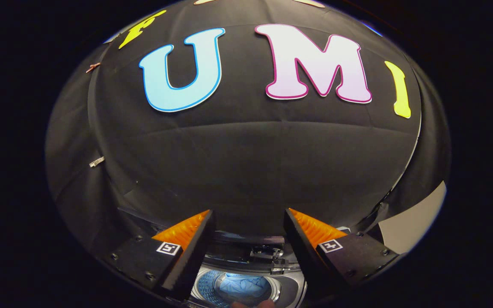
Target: Put the clothes into the washing machine and then close the washing machine lid.
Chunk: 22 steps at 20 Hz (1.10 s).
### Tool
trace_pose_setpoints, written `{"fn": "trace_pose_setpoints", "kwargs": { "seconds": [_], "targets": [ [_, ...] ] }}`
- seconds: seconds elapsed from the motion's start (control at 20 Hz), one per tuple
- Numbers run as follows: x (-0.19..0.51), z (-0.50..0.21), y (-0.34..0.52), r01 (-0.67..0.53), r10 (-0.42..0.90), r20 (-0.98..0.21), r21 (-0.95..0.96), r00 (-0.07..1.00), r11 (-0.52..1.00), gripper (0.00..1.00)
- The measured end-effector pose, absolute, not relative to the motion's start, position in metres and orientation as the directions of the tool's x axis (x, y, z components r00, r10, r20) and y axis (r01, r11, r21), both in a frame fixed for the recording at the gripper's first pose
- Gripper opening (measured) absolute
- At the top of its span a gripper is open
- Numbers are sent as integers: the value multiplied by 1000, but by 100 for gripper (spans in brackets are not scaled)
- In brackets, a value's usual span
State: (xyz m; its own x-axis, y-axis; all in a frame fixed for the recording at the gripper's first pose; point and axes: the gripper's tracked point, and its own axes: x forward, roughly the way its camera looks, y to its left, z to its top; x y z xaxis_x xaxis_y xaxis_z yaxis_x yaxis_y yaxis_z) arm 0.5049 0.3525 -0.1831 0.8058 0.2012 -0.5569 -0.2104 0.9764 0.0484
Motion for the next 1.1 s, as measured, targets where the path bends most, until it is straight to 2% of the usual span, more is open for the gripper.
{"fn": "trace_pose_setpoints", "kwargs": {
  "seconds": [0.4,1.1],
  "targets": [
    [470,-180,349,-228,218,-575,55,788,972,100],
    [394,-190,340,-276,266,-526,61,808,959,100]
  ]
}}
